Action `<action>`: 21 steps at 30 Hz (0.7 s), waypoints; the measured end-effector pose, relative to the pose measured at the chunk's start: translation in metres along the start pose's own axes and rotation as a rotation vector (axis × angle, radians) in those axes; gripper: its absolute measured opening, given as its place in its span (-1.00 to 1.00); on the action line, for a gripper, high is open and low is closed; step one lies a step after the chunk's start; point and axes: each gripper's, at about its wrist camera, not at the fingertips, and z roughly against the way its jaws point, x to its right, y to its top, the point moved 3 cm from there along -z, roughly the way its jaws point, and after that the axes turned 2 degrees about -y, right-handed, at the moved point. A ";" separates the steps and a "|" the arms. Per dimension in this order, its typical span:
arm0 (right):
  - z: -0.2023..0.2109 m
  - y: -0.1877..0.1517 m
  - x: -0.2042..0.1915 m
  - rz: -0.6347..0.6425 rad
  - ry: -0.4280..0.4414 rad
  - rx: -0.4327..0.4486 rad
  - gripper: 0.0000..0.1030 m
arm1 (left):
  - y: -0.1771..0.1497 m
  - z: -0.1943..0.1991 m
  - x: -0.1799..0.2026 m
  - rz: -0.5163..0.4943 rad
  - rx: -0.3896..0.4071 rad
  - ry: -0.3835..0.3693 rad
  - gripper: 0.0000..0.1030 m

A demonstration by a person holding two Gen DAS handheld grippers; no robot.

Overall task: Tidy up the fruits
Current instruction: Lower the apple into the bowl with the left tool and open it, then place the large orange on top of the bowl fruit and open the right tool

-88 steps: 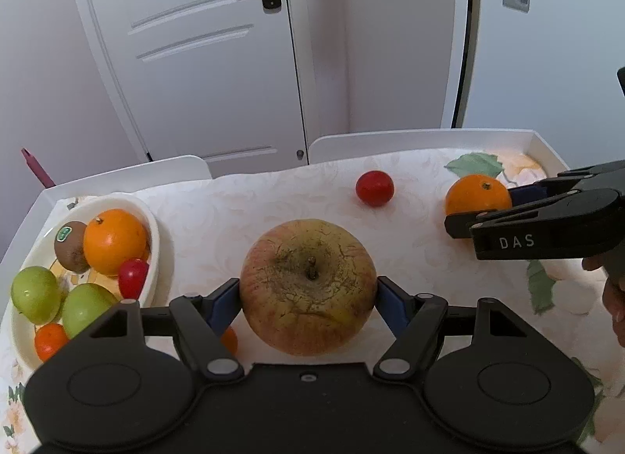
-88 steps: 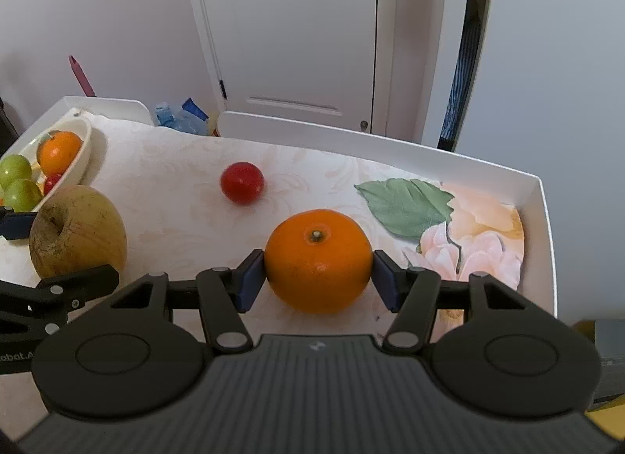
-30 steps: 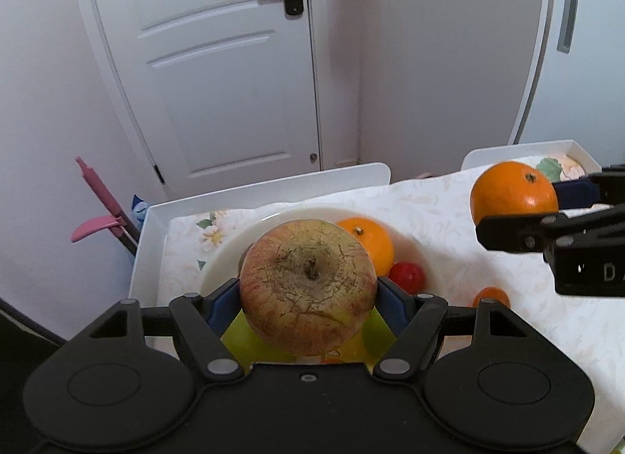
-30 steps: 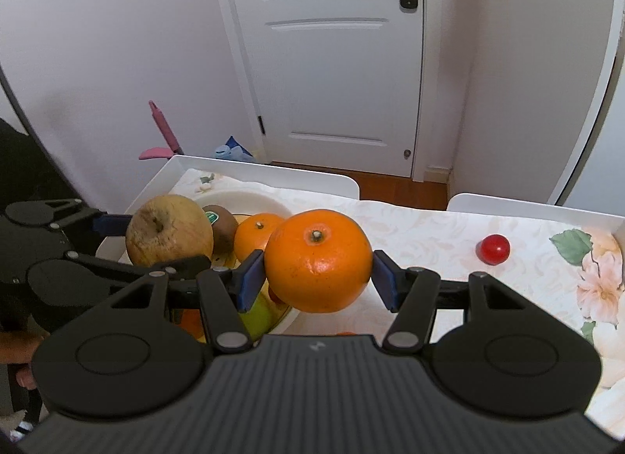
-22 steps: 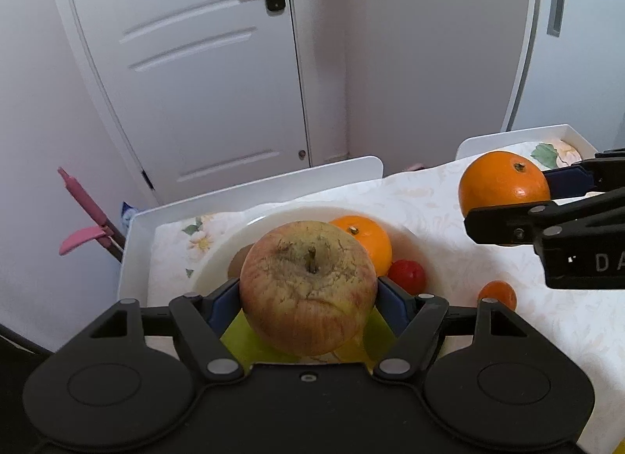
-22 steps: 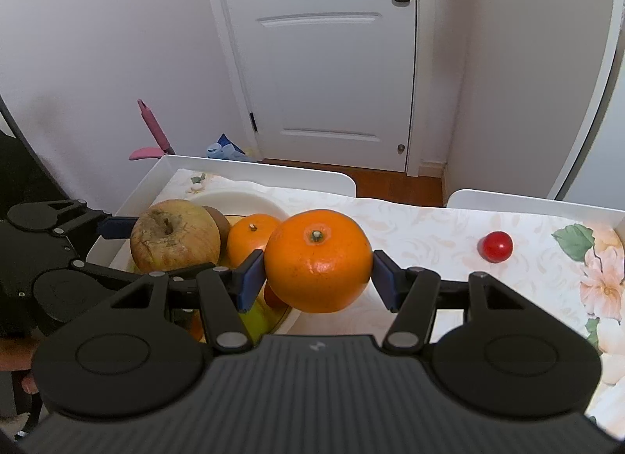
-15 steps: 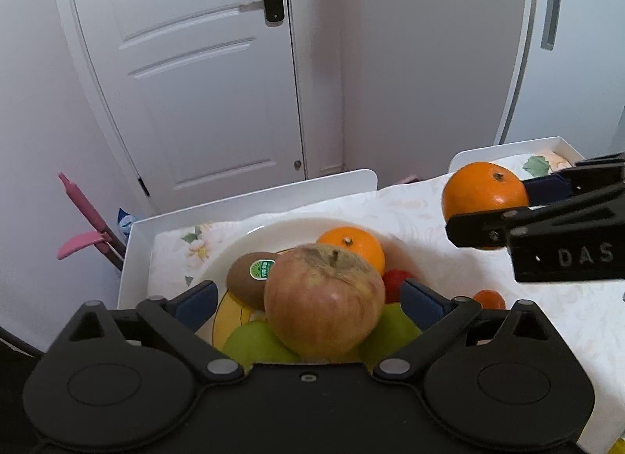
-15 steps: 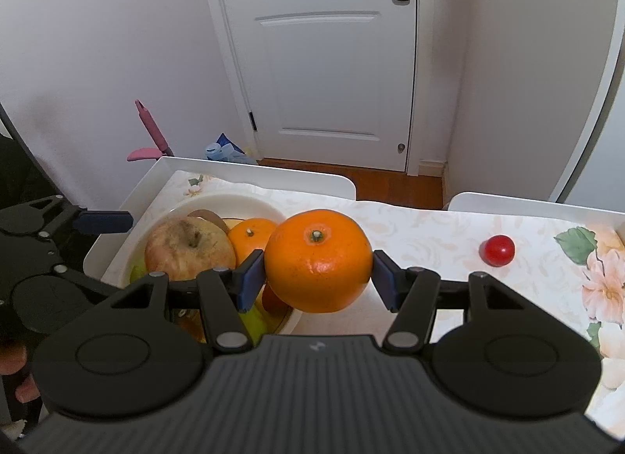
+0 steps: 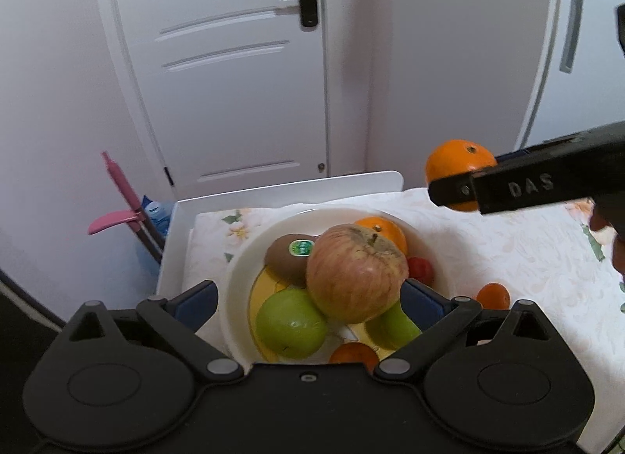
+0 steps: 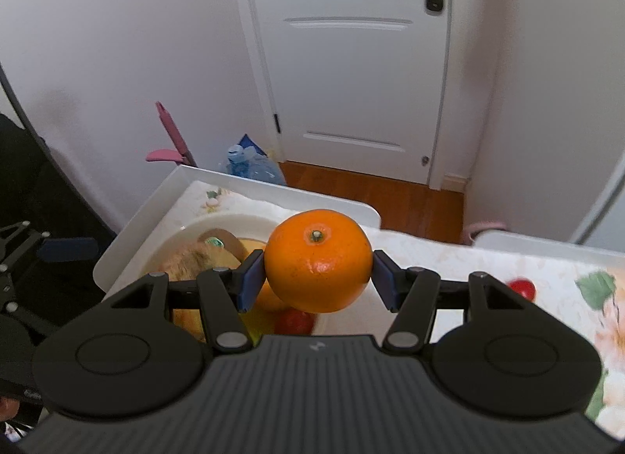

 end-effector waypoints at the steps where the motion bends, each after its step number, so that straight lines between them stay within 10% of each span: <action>1: -0.003 0.004 -0.002 0.011 0.010 0.000 0.43 | -0.001 0.002 -0.001 0.010 0.002 0.008 0.97; 21: -0.102 0.029 -0.038 0.096 0.197 -0.111 0.43 | -0.024 0.018 -0.022 0.134 -0.033 0.115 0.97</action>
